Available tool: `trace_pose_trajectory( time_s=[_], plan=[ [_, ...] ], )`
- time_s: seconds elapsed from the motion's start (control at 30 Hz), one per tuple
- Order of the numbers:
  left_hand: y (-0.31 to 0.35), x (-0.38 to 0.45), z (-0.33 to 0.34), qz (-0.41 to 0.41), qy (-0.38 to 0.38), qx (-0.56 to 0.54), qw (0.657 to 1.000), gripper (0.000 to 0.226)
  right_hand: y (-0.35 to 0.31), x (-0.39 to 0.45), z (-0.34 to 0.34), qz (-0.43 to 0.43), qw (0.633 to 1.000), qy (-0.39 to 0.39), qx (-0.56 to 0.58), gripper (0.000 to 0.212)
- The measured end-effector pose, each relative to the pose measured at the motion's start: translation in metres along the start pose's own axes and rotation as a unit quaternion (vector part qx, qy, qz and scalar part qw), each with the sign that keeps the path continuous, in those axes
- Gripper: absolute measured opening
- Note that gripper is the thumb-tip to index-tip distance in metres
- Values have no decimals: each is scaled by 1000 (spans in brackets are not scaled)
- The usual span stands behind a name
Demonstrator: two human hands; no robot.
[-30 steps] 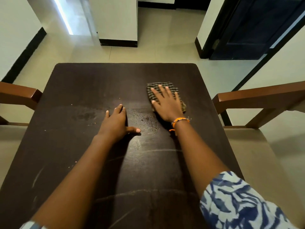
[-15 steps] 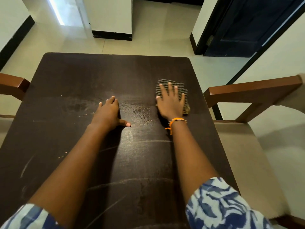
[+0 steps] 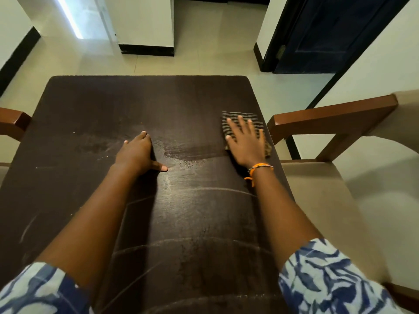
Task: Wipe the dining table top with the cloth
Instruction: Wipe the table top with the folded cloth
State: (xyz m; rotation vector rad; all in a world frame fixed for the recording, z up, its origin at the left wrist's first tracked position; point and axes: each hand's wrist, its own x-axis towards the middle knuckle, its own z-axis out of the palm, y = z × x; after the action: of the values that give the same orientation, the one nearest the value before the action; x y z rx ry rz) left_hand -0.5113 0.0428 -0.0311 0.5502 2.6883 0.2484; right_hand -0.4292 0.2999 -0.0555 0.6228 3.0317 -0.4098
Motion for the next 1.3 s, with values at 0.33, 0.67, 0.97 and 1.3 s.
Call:
trace_pose_trajectory(
  time_s=[0.33,0.67,0.97,1.3],
  plan=[
    [4,-5,3,5,16,-10,1000,112,-49,-15,15,48,998,35,14,54],
    [-28,-25,3,36,35,-1,999,101,-152,-19,38,-95,995,-24,6,57],
    [-154,-46,-14,2,39,-25,999,113,-145,14,36,76,997,-5,10,55],
    [-201,-60,-8,-22,47,-61,997,116,-322,2,82,-134,989,-62,8,58]
  ],
)
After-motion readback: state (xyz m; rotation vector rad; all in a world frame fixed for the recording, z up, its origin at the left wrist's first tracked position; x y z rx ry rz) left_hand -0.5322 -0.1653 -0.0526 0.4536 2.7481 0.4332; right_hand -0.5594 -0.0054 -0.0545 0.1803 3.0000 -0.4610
